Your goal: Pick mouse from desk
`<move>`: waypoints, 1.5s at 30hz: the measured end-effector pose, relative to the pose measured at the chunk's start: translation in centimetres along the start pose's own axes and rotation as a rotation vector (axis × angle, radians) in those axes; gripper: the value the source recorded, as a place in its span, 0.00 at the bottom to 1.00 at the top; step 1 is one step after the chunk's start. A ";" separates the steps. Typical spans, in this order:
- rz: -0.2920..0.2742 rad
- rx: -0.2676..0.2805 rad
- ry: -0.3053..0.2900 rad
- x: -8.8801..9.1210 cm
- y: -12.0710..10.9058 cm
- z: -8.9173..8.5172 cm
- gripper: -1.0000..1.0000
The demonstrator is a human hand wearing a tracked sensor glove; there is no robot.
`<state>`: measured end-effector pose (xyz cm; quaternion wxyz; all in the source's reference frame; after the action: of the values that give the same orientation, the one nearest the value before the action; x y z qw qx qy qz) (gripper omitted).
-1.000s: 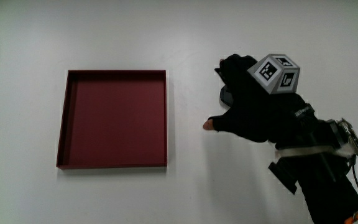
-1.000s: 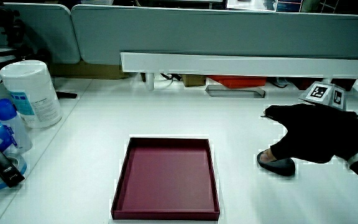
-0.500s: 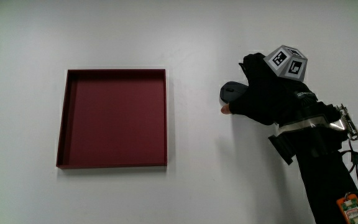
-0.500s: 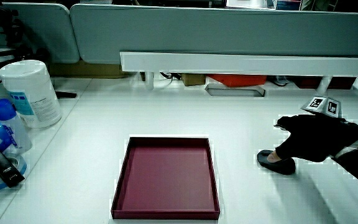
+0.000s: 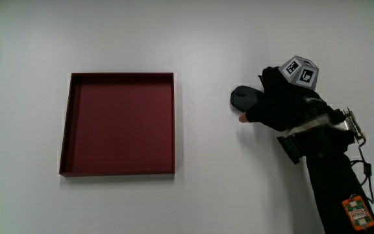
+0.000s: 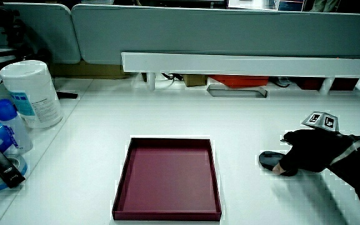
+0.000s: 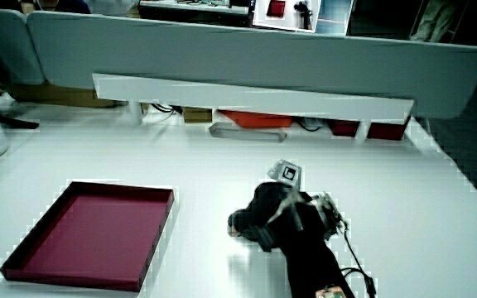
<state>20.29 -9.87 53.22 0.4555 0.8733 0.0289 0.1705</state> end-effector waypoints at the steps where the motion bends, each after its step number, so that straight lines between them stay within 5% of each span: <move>1: -0.007 0.004 -0.001 0.0 0.0 -0.1 0.50; 10: -0.036 0.016 -0.048 -0.3 0.4 -0.4 0.50; 20: -0.049 0.069 -0.100 -0.8 0.3 -0.4 0.76; 29: -0.004 0.100 -0.093 -1.1 -0.2 -0.2 1.00; 39: 0.030 0.157 -0.119 -1.5 -0.8 0.1 1.00; 45: 0.113 0.192 -0.114 -3.3 -2.9 1.6 1.00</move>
<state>18.06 -10.09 49.14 0.3602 0.9214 -0.0301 0.1427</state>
